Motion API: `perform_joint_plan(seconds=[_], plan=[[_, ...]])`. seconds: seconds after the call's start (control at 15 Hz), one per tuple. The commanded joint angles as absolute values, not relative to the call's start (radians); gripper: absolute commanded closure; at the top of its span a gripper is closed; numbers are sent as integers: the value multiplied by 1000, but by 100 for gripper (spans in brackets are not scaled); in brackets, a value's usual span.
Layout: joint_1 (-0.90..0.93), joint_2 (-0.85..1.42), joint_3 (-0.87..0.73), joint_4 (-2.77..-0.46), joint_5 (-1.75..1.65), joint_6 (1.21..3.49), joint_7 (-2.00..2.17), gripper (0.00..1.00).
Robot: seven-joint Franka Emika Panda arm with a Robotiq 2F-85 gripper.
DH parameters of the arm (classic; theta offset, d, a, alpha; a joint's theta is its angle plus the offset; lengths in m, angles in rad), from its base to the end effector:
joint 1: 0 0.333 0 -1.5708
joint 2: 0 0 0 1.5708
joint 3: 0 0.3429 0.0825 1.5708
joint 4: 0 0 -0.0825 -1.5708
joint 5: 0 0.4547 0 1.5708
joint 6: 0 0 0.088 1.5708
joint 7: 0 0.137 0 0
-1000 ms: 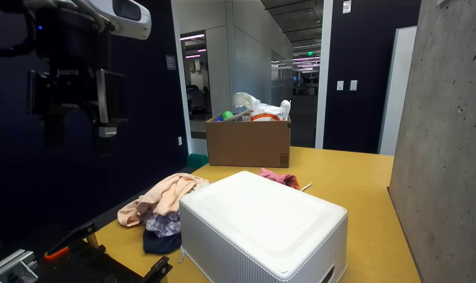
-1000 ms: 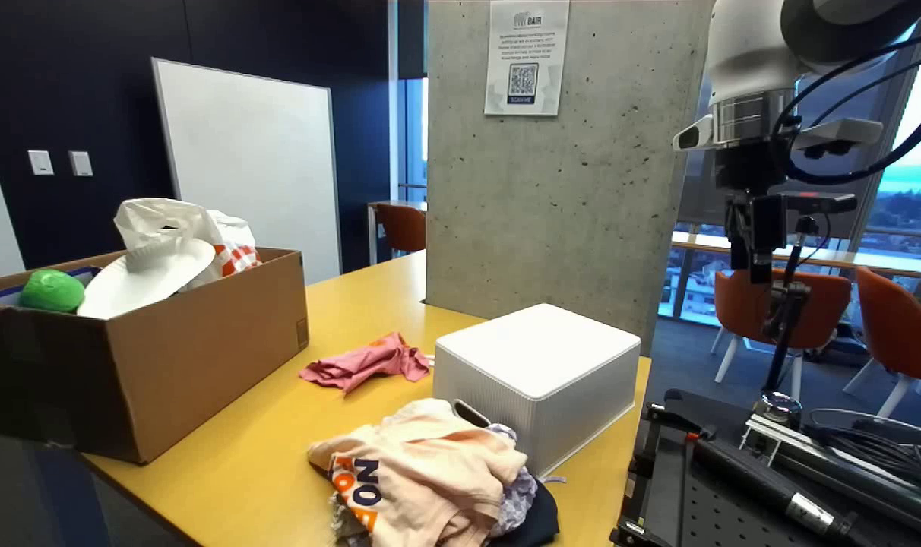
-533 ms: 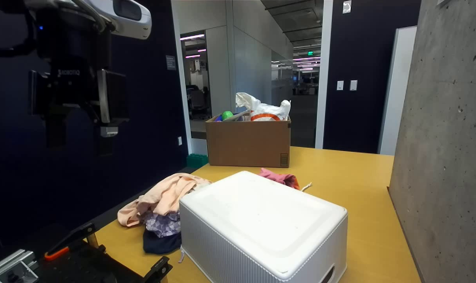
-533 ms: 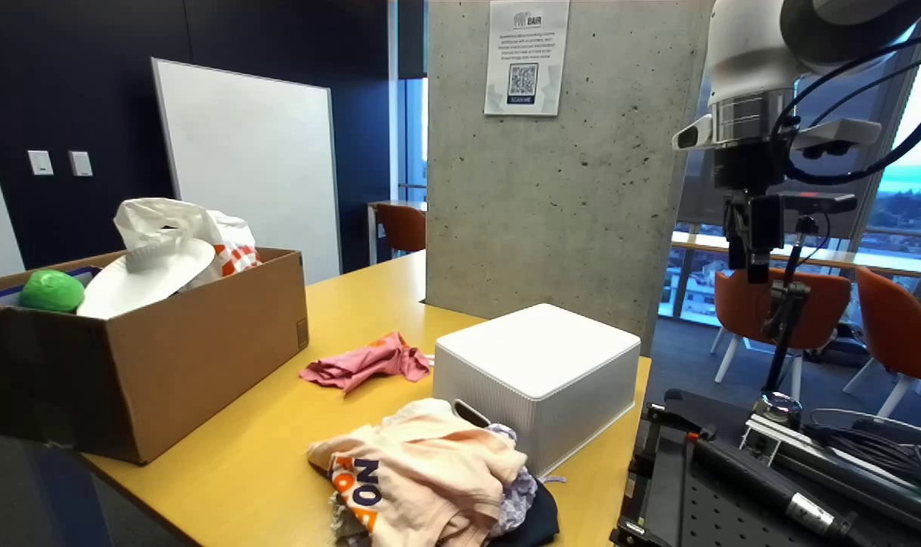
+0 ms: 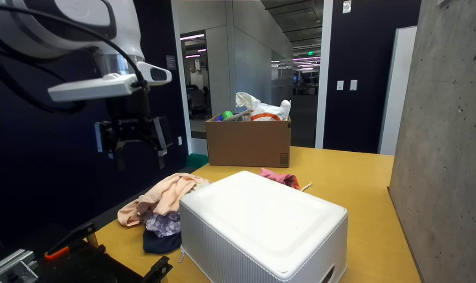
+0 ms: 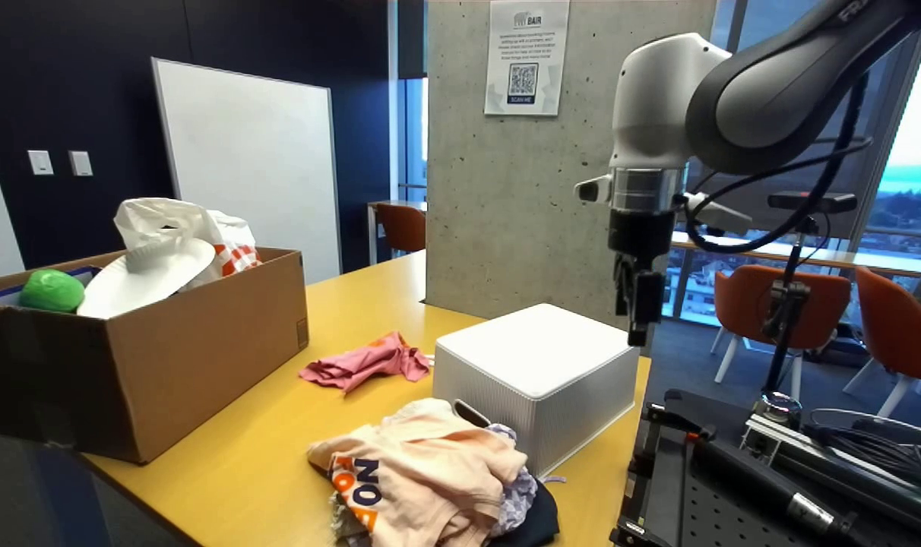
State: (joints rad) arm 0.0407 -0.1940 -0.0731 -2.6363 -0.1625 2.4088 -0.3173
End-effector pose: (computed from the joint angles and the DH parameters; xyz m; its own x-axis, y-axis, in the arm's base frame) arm 0.4539 -0.0172 0.2506 0.9165 0.3949 -0.0648 0.3990 -0.9140 0.0736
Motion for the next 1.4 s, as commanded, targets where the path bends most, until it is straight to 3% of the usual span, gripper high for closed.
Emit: perform_joint_plan(seconds=[0.0, 0.67, 0.93, 1.0, 1.07, 1.33], plan=[[37, 70, -14, -2474, -235, 2570, -253, 0], [97, 682, 34, -1868, -280, 2586, -291, 0], [153, 802, 45, -1724, -289, 2544, -297, 0], [166, 827, 41, -1702, -293, 2538, -295, 7], [176, 835, 40, -1693, -293, 2522, -291, 26], [174, 819, 38, -1716, -295, 2539, -291, 58]])
